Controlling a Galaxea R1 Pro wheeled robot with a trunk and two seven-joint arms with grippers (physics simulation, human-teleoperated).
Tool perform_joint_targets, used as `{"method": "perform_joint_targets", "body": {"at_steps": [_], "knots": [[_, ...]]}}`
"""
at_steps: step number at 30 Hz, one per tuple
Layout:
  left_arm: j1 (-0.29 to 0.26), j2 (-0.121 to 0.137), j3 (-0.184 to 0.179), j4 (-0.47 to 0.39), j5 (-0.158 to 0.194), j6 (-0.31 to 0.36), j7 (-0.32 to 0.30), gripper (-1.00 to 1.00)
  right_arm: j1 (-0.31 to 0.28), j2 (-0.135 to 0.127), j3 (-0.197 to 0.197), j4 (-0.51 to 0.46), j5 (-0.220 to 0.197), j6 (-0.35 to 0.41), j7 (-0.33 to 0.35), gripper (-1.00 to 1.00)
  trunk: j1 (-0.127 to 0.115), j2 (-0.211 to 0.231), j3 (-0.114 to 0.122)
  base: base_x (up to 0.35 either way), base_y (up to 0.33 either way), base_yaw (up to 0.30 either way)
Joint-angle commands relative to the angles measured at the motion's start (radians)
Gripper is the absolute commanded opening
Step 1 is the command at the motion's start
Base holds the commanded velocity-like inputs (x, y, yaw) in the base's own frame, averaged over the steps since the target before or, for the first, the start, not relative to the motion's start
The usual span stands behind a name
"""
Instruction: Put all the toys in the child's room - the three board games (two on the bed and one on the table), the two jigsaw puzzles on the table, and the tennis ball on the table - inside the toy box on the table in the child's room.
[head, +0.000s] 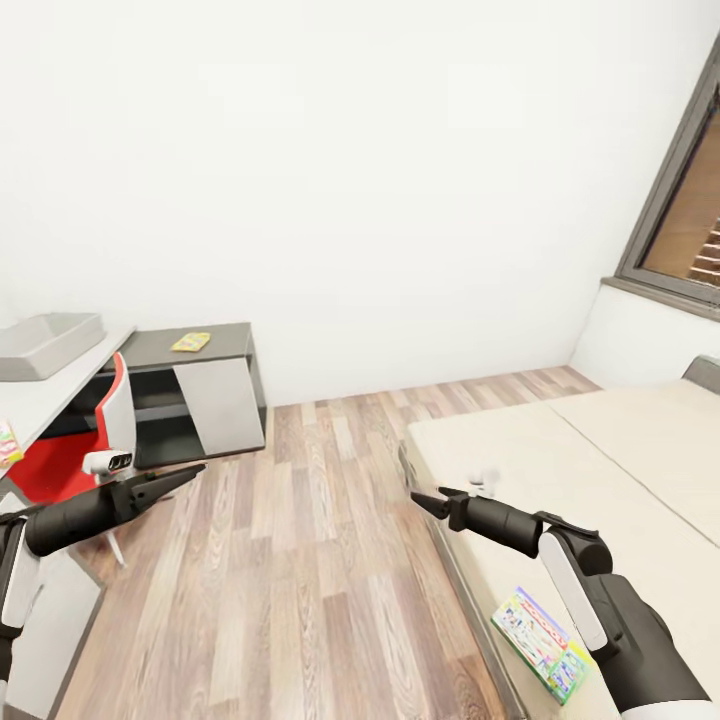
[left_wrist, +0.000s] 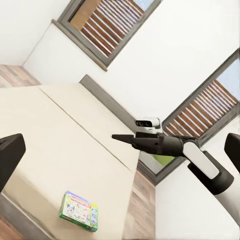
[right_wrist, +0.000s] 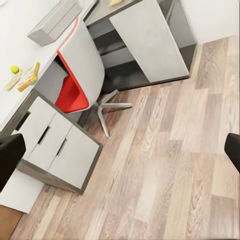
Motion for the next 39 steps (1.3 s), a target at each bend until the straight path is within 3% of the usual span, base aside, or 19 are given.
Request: {"method": "perform_joint_targets", "body": {"at_steps": [1, 39], "knots": [[0.000, 0.000, 0.000, -0.001, 0.000, 0.011, -0.004, 1.00, -0.001, 0.000, 0.001, 0.000, -0.006, 0.007, -0.002, 1.00, 0.001, -0.002, -0.002, 0.000, 0.000, -0.278], [0.000, 0.000, 0.001, 0.000, 0.001, 0.011, -0.004, 1.00, -0.001, 0.000, -0.002, 0.001, -0.010, 0.007, -0.002, 1.00, 0.001, -0.002, 0.006, 0.000, 0.147, -0.279]]}}
